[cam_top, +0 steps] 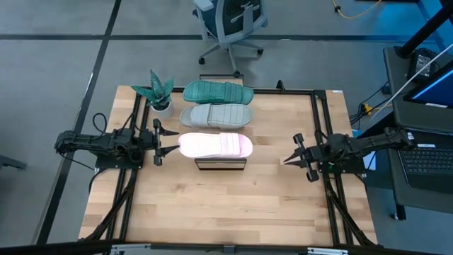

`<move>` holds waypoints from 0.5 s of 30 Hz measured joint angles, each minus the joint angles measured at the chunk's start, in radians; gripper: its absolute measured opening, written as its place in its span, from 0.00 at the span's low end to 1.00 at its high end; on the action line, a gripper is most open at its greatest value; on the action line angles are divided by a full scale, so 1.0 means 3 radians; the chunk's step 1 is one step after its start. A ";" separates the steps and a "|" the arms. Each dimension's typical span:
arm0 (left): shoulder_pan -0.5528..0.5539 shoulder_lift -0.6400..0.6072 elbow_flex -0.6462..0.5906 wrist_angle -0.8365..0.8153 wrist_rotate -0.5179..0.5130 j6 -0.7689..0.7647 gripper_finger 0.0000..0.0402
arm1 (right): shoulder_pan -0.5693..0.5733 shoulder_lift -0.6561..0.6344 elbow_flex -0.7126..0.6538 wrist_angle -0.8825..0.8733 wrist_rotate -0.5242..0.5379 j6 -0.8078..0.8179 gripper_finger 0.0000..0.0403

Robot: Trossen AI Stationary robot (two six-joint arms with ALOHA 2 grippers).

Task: Pick and place slippers onto the shelf
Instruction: Return to Home Position

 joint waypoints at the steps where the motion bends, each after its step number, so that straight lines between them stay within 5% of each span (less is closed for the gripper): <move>1: 0.0000 0.0000 0.0000 0.0000 0.0000 0.0001 0.59 | 0.0000 -0.0078 0.0000 -0.0011 -0.0002 0.0009 0.09; 7: -0.0001 0.0000 0.0000 0.0000 -0.0001 0.0001 0.59 | -0.0115 -0.0758 0.0001 -0.0453 -0.0004 -0.0075 0.09; 15: -0.0001 0.0000 0.0000 0.0000 -0.0003 0.0001 0.59 | -0.0367 -0.0754 0.0000 -0.0559 -0.0072 0.0023 0.09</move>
